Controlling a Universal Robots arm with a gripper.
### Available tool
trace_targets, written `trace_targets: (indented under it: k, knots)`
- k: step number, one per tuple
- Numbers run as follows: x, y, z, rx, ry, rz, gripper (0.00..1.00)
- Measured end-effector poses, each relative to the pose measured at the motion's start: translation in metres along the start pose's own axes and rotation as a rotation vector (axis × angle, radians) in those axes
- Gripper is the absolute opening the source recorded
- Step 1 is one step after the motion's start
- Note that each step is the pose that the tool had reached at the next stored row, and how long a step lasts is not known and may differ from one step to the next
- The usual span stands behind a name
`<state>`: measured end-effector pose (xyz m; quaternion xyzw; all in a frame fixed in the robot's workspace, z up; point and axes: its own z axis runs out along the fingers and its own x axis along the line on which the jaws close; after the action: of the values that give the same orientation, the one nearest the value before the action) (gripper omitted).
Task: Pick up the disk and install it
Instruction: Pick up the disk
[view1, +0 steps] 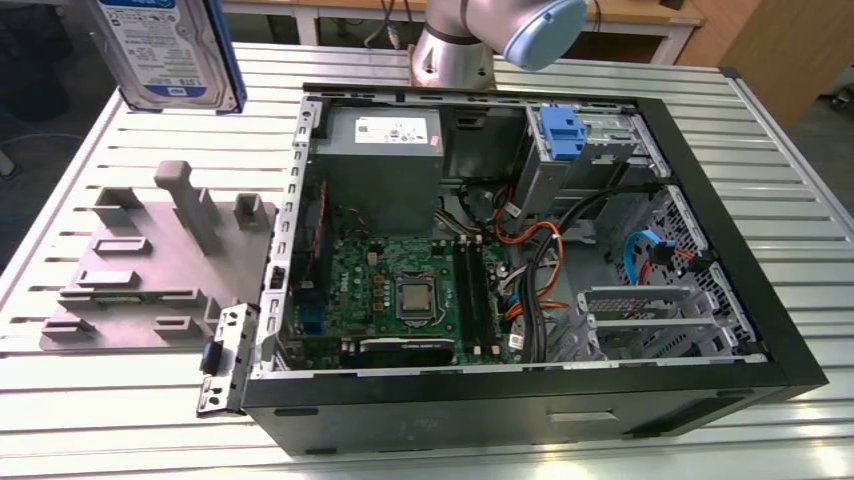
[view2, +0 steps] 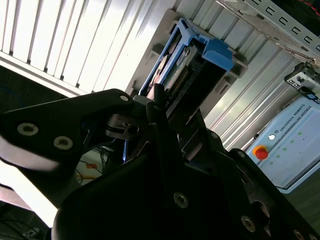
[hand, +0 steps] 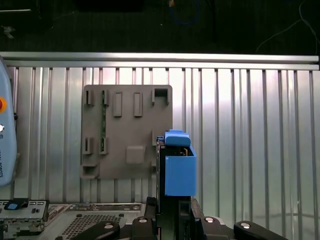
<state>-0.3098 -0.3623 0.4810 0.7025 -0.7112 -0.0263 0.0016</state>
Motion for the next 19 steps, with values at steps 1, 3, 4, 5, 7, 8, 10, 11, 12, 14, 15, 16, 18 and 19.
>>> trace_targets:
  k: [1, 3, 4, 5, 7, 8, 10, 11, 12, 14, 15, 16, 18, 19]
  knots:
    - [0.0000, -0.0017, -0.0001, 0.0000, 0.0000, 0.000, 0.35]
    - [-0.0001, -0.0052, -0.0002, -0.0001, 0.0001, 0.000, 0.35]
    - [-0.0001, -0.0069, -0.0003, -0.0001, 0.0000, 0.000, 0.35]
    - [-0.0001, -0.0086, -0.0003, 0.0000, 0.0000, 0.000, 0.35]
    - [-0.0001, -0.0117, -0.0004, 0.0000, 0.0000, 0.000, 0.35]
    - [-0.0002, -0.0131, -0.0005, 0.0000, 0.0000, 0.000, 0.35]
    - [-0.0002, -0.0161, -0.0006, 0.0000, 0.0000, 0.000, 0.35]
    - [-0.0002, -0.0175, -0.0007, 0.0000, 0.0000, 0.000, 0.35]
    - [-0.0002, -0.0192, -0.0007, 0.0000, 0.0000, 0.000, 0.35]
    - [-0.0003, -0.0225, -0.0009, -0.0001, 0.0000, 0.000, 0.35]
    - [-0.0003, -0.0241, -0.0010, -0.0001, 0.0001, 0.000, 0.35]
    - [-0.0004, -0.0259, -0.0011, 0.0000, 0.0000, 0.000, 0.35]
    - [-0.0004, -0.0297, -0.0012, 0.0000, 0.0000, 0.000, 0.35]
    - [-0.0004, -0.0315, -0.0012, 0.0000, 0.0000, 0.000, 0.35]
